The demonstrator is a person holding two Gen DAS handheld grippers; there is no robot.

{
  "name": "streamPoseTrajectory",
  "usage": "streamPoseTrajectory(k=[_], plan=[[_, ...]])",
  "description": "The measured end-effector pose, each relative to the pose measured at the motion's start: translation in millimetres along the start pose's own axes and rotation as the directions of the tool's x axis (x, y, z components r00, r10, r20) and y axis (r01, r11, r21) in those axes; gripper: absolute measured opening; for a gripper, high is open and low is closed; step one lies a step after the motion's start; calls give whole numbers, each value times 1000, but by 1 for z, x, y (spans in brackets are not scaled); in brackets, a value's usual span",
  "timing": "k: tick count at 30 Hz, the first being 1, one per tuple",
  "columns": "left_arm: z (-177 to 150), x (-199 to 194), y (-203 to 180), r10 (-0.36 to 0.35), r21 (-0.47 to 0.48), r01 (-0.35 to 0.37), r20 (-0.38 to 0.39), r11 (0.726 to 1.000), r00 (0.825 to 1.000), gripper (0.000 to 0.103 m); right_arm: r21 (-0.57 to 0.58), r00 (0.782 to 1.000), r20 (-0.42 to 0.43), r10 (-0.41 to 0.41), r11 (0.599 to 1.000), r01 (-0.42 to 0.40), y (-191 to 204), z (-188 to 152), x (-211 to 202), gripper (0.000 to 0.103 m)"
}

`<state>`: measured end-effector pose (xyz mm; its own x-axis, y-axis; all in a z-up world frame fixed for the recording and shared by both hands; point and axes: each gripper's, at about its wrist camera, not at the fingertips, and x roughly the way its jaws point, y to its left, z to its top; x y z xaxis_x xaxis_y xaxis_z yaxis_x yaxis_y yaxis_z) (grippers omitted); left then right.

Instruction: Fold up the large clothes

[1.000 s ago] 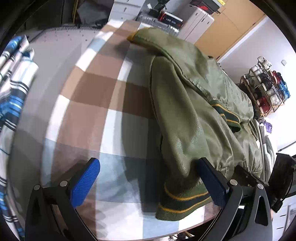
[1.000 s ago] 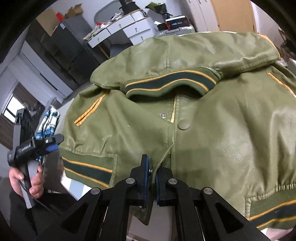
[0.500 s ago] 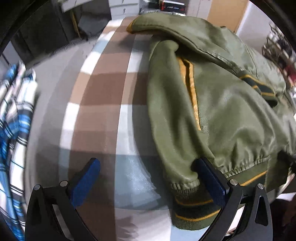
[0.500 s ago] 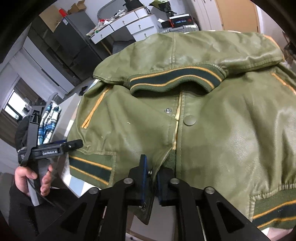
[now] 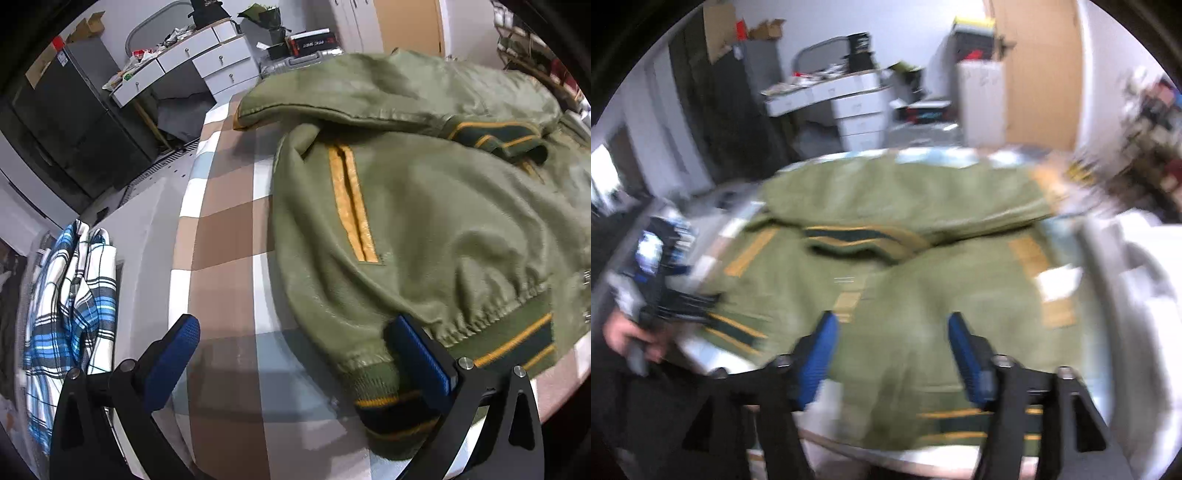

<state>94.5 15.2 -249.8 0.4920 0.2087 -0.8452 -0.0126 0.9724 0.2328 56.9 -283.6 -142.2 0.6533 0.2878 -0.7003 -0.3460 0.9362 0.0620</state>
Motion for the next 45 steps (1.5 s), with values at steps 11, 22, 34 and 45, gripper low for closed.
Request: streamPoseTrajectory(k=[11, 22, 34, 45], plan=[[-3, 11, 7, -445, -143, 429, -115, 892, 888, 102, 201, 977, -207, -46, 976, 89, -112, -27, 37, 75], [2, 12, -13, -484, -135, 469, -117, 873, 867, 102, 204, 953, -291, -90, 967, 154, -112, -41, 62, 77], [6, 20, 1, -561, -195, 539, -78, 819, 824, 102, 356, 944, -322, 64, 933, 58, -118, -44, 61, 55], [6, 15, 2, -600, -200, 581, -49, 789, 798, 102, 522, 921, -97, 377, 807, -275, -129, -62, 38, 55]])
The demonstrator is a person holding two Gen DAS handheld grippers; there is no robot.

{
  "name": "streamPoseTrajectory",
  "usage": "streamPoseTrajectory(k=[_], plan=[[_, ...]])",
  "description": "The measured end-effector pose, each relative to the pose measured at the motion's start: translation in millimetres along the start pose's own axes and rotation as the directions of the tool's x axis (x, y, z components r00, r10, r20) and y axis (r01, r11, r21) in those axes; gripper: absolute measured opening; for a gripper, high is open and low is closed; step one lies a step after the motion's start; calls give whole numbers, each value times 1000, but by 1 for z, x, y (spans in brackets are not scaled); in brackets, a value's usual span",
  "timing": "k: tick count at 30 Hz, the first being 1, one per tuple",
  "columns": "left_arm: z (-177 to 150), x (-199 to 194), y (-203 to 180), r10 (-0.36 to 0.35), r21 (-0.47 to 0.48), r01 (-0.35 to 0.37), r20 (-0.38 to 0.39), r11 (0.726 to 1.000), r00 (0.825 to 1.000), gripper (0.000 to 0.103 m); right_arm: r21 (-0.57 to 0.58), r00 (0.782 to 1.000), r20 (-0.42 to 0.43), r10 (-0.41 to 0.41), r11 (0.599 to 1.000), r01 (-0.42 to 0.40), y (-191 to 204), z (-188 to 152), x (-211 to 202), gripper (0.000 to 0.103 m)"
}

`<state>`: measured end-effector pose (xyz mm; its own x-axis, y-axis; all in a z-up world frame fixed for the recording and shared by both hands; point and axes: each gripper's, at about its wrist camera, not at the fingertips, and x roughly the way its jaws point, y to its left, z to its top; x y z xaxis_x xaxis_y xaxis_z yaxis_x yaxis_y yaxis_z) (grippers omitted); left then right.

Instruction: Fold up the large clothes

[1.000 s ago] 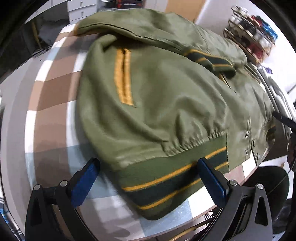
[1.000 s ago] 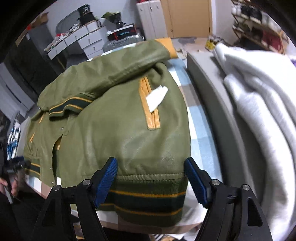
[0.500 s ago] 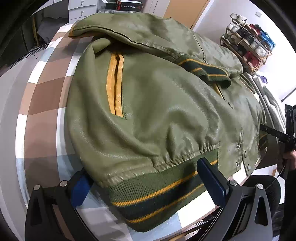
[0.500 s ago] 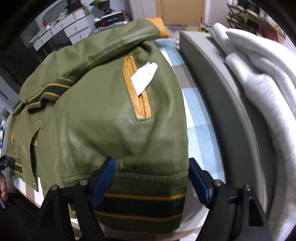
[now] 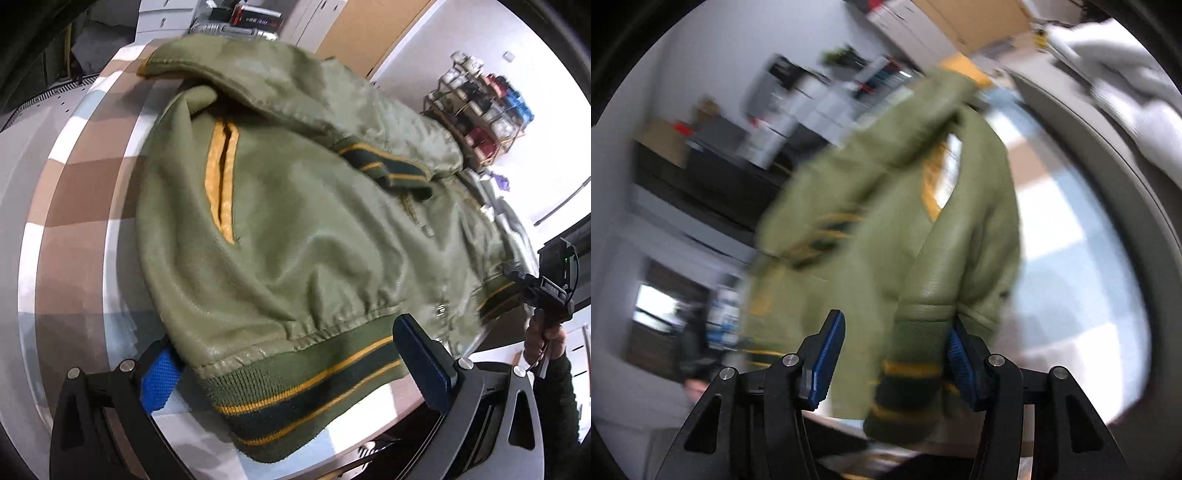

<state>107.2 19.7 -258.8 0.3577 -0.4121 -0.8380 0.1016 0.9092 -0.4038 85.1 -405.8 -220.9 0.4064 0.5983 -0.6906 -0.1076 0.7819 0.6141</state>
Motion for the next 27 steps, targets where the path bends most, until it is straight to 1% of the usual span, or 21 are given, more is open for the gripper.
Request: streamPoseTrajectory(k=[2, 3, 5, 6, 7, 8, 9, 10, 11, 12, 13, 14, 15, 17, 19, 21, 23, 24, 27], plan=[[0, 6, 2, 13, -4, -13, -30, 1000, 999, 101, 7, 1000, -8, -21, 1000, 21, -5, -4, 1, 55], [-1, 6, 0, 22, 10, -21, -26, 1000, 999, 102, -5, 999, -5, -41, 999, 41, -3, -7, 0, 55], [-6, 9, -10, 76, 92, -72, -43, 993, 996, 101, -55, 995, -12, -104, 993, 103, 7, -11, 2, 53], [-8, 13, -17, 118, 137, -110, -49, 984, 992, 101, -80, 991, -12, -134, 988, 132, 12, -9, 3, 44], [-10, 16, -21, 148, 154, -139, -49, 978, 988, 101, -116, 983, -2, -184, 976, 183, 10, -11, 2, 34], [-10, 17, -23, 163, 154, -155, -43, 976, 986, 101, -140, 977, 14, -212, 967, 212, 11, -8, 4, 26], [-9, 15, -21, 161, 140, -154, -37, 978, 986, 99, -154, 975, 36, -220, 962, 223, 15, -9, -1, 21], [-8, 12, -18, 151, 113, -147, -26, 983, 988, 88, -159, 975, 54, -215, 962, 221, 15, -10, -4, 19], [-6, 7, -11, 122, 64, -121, -14, 991, 992, 68, -160, 975, 68, -214, 962, 222, 17, -10, -8, 16], [-4, 2, -3, 87, 18, -87, -8, 996, 996, 56, -154, 974, 88, -209, 963, 220, 19, -10, -13, 14], [-4, -3, 5, 49, -29, -49, 4, 998, 999, 33, -146, 975, 109, -192, 967, 207, 18, -10, -21, 14], [-3, -10, 15, -7, -76, 8, 19, 997, 1000, 24, -141, 976, 124, -177, 971, 194, 19, -9, -23, 13], [-2, -14, 21, -47, -96, 50, 30, 994, 998, 23, -139, 977, 135, -166, 973, 184, 22, -9, -25, 13], [-2, -25, 29, -134, -128, 143, 72, 981, 988, 22, -132, 978, 141, -156, 976, 175, 19, -10, -27, 13], [-1, -25, 25, -176, -122, 186, 84, 975, 981, 23, -112, 980, 128, -150, 980, 165, 13, -13, -27, 13], [2, -21, 22, -181, -115, 188, 72, 975, 981, 26, -100, 982, 112, -150, 982, 161, 14, -14, -17, 15], [3, -17, 19, -205, -116, 211, 59, 971, 977, 43, -107, 981, 114, -160, 979, 172, 15, -16, -10, 16], [2, -22, 18, -223, -115, 228, 54, 967, 973, 44, -113, 980, 117, -163, 978, 176, 15, -17, -8, 16], [5, -37, 9, -245, -66, 251, 86, 966, 966, 44, -128, 978, 136, -161, 976, 178, 19, -20, -8, 16]])
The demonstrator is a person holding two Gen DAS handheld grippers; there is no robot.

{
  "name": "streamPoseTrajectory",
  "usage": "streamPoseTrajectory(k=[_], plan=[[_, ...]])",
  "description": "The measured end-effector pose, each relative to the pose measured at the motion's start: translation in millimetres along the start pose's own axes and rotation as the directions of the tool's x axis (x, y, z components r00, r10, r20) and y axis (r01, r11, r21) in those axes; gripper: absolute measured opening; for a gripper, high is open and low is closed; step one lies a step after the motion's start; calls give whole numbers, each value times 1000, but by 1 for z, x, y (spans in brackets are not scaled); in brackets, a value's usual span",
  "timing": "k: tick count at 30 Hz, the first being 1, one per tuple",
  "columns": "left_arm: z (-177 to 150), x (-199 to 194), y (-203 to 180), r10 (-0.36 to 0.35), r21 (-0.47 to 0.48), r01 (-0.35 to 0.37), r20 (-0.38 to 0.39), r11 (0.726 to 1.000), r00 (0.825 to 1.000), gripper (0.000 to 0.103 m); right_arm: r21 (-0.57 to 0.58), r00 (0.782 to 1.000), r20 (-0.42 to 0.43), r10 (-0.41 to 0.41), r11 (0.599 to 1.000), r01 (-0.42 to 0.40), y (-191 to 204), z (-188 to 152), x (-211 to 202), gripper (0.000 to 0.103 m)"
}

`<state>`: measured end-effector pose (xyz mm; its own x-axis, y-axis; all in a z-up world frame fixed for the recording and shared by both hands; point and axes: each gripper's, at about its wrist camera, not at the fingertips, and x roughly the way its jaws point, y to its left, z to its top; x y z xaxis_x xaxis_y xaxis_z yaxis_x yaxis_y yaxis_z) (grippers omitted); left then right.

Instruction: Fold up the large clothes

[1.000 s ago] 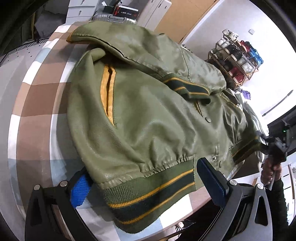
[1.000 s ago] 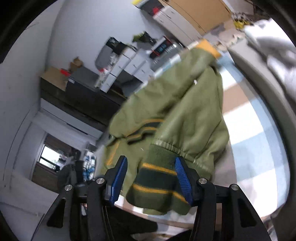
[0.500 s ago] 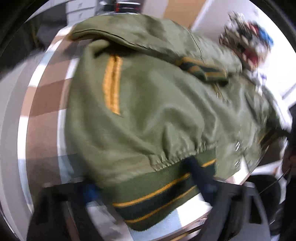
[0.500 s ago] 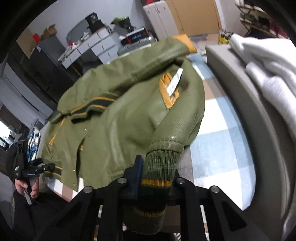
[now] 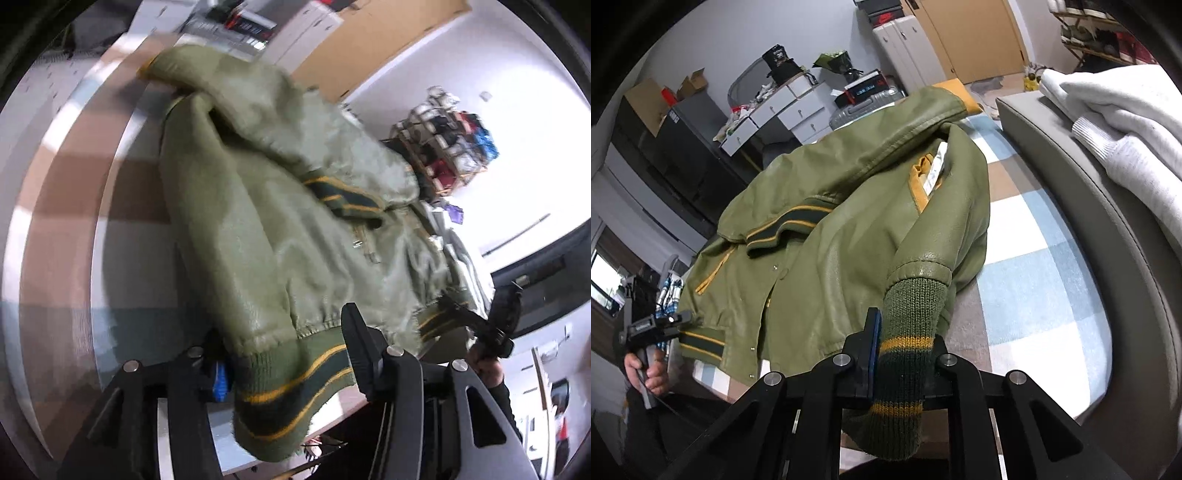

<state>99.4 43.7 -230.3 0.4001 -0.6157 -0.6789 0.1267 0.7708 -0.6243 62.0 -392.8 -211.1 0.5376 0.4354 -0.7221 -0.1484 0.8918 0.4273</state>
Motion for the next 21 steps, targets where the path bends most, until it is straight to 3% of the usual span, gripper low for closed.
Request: streamPoseTrajectory(k=[4, 6, 7, 12, 16, 21], plan=[[-2, -1, 7, -57, -47, 56, -32, 997, 998, 43, 5, 1000, 4, 9, 1000, -9, 0, -1, -1, 16], [-4, 3, 13, -44, -83, 40, -56, 996, 997, 32, -2, 1000, 2, 7, 1000, -7, 1, 0, -1, 16], [-5, 5, 18, -29, -105, 21, -75, 994, 997, 27, -7, 1000, 3, 5, 1000, -5, 2, 0, 0, 16], [-18, 20, 42, 81, -177, -121, -217, 977, 973, 24, -44, 1000, 6, -29, 999, 30, 7, -2, 0, 18], [-19, 17, 41, 81, -190, -122, -212, 974, 974, 25, -101, 996, -1, -92, 991, 91, 14, -3, 3, 19], [-22, 19, 24, 179, -94, -205, -229, 974, 957, 23, -149, 989, -21, -149, 978, 144, 14, -4, 6, 23]])
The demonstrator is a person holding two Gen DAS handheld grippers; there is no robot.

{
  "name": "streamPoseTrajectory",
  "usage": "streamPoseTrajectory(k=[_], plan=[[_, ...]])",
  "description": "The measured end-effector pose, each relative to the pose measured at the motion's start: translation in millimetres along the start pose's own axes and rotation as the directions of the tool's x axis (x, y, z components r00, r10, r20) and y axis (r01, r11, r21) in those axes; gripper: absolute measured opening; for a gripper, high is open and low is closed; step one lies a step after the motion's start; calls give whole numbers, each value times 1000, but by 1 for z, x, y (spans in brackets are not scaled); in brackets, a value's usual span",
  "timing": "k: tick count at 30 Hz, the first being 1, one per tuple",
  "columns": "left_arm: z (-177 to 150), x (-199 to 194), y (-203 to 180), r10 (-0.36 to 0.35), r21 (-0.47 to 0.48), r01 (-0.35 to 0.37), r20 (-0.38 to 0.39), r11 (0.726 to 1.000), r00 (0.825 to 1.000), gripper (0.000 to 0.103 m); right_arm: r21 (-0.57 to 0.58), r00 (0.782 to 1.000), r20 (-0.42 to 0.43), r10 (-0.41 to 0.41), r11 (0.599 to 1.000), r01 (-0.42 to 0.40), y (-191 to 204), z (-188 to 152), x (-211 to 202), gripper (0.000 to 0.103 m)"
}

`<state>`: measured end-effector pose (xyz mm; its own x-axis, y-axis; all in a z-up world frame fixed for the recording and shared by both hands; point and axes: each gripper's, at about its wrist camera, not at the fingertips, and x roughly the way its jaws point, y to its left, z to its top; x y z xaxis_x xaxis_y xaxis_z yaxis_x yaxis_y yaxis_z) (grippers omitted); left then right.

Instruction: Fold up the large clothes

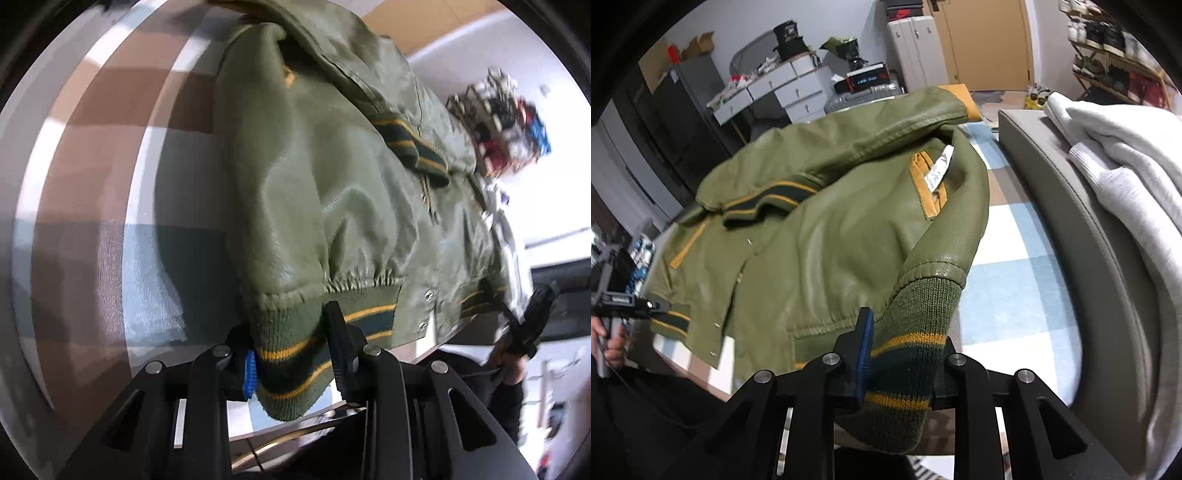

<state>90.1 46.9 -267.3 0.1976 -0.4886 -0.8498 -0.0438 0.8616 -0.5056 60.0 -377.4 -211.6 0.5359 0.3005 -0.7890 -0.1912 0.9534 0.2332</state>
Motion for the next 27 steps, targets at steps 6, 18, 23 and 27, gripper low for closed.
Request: streamPoseTrajectory(k=[6, 18, 23, 27], plan=[[-5, -7, 0, 34, 17, -35, 32, 999, 999, 5, 39, 998, 4, 55, 998, -56, -5, 3, -3, 9], [-53, -34, -23, 12, 65, -17, 64, 998, 998, 3, 75, 975, 109, 192, 977, -201, 7, -33, -75, 7], [-79, -59, -39, -43, 159, 29, 87, 987, 995, 3, 92, 968, 122, 220, 968, -232, 14, -59, -113, 7], [-54, -57, -39, -96, 159, 85, 68, 984, 993, 3, 126, 962, 115, 247, 957, -260, 14, -57, -118, 7]])
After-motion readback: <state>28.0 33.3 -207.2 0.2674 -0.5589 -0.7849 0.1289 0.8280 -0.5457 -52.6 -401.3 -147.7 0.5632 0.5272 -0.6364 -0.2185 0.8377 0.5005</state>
